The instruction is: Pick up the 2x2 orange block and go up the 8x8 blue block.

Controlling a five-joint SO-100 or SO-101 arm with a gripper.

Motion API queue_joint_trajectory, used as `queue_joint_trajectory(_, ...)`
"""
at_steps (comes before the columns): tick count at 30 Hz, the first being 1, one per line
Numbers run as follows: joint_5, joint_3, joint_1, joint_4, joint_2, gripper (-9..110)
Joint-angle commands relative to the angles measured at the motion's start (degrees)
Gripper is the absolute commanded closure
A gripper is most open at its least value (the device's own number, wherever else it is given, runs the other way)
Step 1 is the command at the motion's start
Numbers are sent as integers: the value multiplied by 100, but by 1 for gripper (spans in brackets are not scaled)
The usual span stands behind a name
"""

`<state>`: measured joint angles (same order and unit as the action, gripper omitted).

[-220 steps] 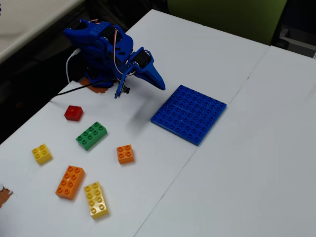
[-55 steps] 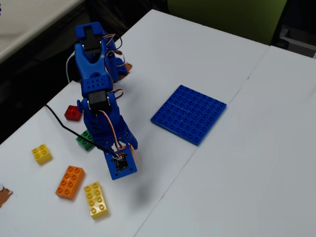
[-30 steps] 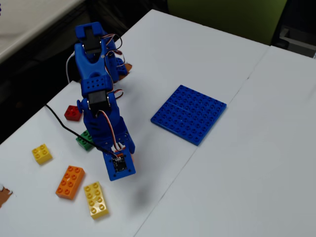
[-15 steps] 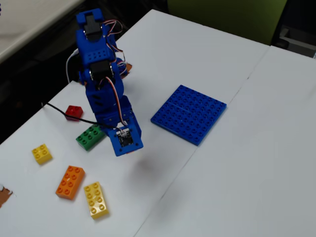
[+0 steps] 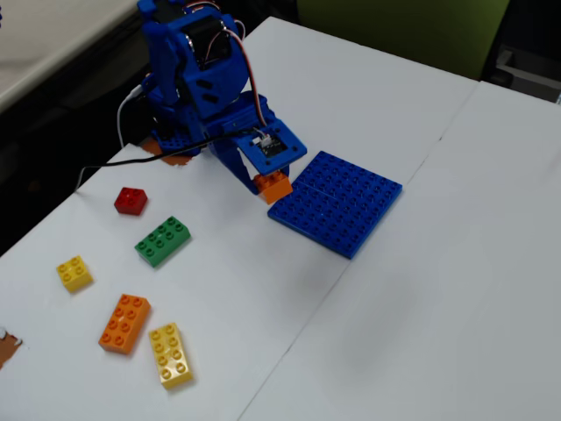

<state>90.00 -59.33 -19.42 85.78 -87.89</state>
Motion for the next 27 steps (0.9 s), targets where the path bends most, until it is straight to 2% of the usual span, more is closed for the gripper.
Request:
queue_joint_trajectory(1,-141,158,378,88,-580,101)
queue_joint_trajectory(16,-721,158,2101,211,-1169,101)
queue_joint_trajectory(27,-747,633,2593,448,-35,101)
